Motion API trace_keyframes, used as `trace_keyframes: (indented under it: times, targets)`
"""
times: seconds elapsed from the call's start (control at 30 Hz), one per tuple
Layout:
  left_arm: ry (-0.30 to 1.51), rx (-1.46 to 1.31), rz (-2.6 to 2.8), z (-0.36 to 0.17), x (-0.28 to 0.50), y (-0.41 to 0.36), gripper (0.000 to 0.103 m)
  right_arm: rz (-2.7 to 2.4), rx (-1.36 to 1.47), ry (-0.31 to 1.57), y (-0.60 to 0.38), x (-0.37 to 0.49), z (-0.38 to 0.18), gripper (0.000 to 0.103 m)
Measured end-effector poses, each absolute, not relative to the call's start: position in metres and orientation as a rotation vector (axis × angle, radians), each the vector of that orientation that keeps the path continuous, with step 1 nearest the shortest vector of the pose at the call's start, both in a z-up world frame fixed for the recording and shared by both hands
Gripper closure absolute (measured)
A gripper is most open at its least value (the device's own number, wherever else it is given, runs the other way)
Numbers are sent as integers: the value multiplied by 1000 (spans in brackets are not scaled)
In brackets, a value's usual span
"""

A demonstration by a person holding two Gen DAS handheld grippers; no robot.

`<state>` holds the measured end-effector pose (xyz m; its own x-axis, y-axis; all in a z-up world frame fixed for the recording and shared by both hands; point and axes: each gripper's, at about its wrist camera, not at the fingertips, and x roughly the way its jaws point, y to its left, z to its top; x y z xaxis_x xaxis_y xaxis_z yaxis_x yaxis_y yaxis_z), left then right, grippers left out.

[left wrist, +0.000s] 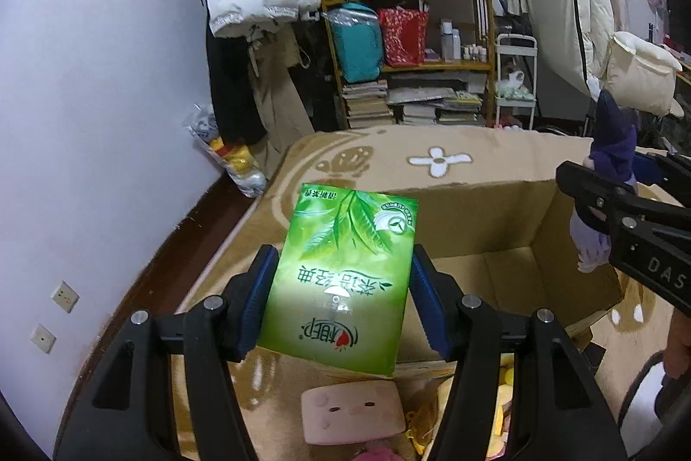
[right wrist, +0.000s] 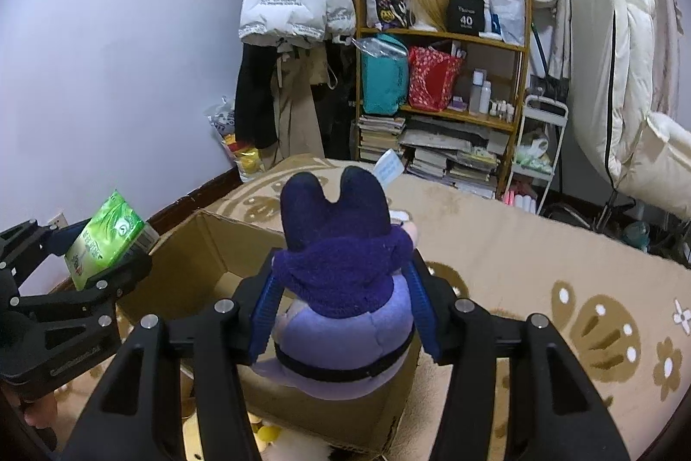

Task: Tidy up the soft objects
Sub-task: 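Lift both items over the box and release them inside, then move both tools back toward the remaining plush toys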

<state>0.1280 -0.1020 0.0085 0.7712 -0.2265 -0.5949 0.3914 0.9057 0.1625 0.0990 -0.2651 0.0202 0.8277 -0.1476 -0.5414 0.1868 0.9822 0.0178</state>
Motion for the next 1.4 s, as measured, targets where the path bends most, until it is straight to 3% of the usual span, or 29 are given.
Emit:
trace_keyframes:
  times: [0.83,1.0,1.17,1.3,1.4]
  targets:
    - [672,302,-423,-16,136,-115,43,-138,118,624,-269,106,-9,43]
    - [701,290,-399,-19,140,-109,36,-124,141,624,-272,104,-8,39]
    - [735,280,-376,-12,137,-97,35,-107,145,643,-274,99,-4,30]
    - [709,270,-339,-1,130,-86,14,-96,169,621,-275,93,2,11]
    - [702,268,-320,2,126,-80,9,-106,165,625,-274,90,4,4]
